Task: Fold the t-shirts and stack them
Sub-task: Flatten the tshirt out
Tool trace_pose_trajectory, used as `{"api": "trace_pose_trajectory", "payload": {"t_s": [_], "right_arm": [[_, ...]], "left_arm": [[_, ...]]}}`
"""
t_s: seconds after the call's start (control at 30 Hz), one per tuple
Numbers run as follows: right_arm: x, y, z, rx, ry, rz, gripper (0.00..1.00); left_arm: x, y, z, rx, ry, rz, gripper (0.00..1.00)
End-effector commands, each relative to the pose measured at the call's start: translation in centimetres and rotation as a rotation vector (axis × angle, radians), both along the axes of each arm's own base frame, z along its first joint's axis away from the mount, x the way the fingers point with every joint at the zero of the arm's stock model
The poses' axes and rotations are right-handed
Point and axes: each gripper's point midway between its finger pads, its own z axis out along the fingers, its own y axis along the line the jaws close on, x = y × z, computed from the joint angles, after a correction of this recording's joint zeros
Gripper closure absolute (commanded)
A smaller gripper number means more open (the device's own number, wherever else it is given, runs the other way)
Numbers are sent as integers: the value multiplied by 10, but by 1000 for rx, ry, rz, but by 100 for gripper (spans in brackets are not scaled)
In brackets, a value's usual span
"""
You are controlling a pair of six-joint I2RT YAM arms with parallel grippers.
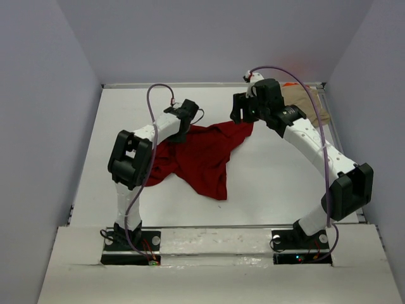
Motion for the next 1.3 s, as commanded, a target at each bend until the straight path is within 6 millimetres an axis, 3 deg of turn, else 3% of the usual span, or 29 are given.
{"api": "trace_pose_trajectory", "payload": {"t_s": [0.0,0.1,0.17,0.23,0.3,0.4,0.53,0.63,1.1,1.27], "right_arm": [[7,1,12,26,-54,-2,33],[7,2,17,31,-65,2,33],[7,0,18,22,-72,-1,33],[8,-4,17,10,-78,-16,33],[8,-4,16,5,-78,-15,33],[8,-4,21,14,-88,-17,33],[9,-6,28,16,-111,-21,33],[10,-6,24,9,-105,-25,33],[9,-6,20,11,-100,-23,33],[6,-7,25,18,-114,-24,33]], "left_arm": [[19,-12,43,-125,-119,-36,23],[21,-9,47,-140,-130,-39,6],[23,-3,51,-151,-135,-27,6],[23,3,54,-123,-128,-34,14],[22,9,56,-107,-129,-18,15],[23,12,54,-174,-136,-16,26],[21,16,52,-164,-126,-28,28],[18,18,43,-148,-97,-28,43],[-18,40,-6,59,27,32,42],[-28,36,-27,90,82,14,42]]}}
